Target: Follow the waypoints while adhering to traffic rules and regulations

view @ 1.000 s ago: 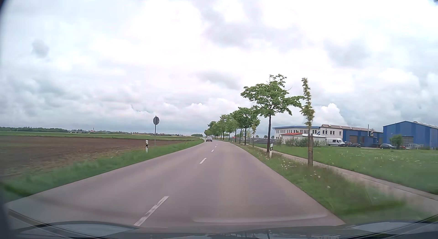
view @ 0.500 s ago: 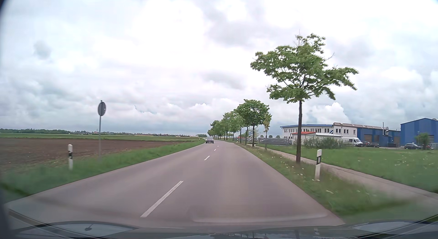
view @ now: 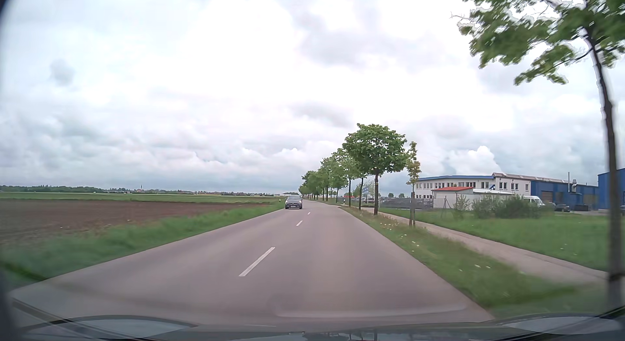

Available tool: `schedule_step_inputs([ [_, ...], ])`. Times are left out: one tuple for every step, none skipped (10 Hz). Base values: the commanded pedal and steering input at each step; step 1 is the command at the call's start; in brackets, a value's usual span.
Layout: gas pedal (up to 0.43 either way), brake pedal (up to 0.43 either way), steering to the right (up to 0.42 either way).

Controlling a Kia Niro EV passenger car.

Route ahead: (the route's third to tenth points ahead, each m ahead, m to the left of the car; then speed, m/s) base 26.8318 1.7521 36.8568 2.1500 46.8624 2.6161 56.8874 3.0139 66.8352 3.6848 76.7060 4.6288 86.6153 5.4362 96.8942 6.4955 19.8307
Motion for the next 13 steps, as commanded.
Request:
schedule_step_inputs([
  [0.209, 0.012, -0.003],
  [0.209, 0.012, -0.003],
  [0.209, 0.012, -0.003],
  [0.209, 0.012, -0.003],
  [0.209, 0.012, -0.002],
  [0.209, 0.012, -0.003],
  [0.209, 0.012, -0.003],
  [0.209, 0.012, -0.003],
  [0.209, 0.012, -0.006],
  [0.209, 0.012, -0.010],
  [0.209, 0.012, -0.009],
  [0.209, 0.012, -0.008],
  [0.209, 0.012, -0.008],
])
